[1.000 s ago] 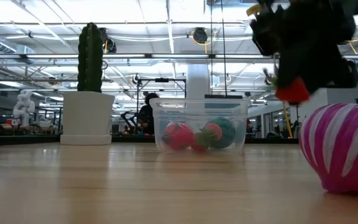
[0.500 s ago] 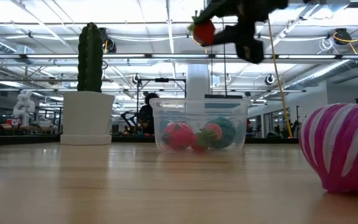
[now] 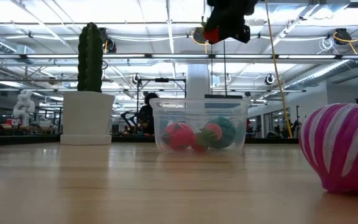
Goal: Pick and placing Produce into tupperware
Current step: Put the strawberry into the transparent bin
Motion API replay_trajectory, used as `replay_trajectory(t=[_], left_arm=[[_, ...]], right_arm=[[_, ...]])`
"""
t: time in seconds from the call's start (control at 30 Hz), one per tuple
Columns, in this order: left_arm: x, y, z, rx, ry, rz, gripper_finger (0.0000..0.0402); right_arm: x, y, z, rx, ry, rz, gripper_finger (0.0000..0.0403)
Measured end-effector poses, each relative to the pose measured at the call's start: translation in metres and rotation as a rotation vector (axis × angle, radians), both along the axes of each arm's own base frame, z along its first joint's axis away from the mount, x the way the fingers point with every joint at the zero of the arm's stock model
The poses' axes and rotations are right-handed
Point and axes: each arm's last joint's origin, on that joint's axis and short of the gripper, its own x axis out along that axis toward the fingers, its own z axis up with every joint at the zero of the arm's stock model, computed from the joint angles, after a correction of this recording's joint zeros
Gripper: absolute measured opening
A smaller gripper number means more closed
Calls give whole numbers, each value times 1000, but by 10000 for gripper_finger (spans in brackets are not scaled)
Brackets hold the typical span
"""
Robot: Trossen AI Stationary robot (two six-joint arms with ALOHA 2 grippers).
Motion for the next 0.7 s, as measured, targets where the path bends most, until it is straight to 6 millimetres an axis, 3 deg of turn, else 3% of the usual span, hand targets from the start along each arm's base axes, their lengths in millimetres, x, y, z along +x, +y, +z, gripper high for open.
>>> replay_trajectory(t=[0.17, 0.7], left_arm=[[2, 4, 0, -7, -4, 27, 239], [5, 8, 0, -42, -13, 83, 239]], right_arm=[[6, -10, -9, -28, 57, 15, 141], [41, -9, -87, 3, 338, 153, 141]])
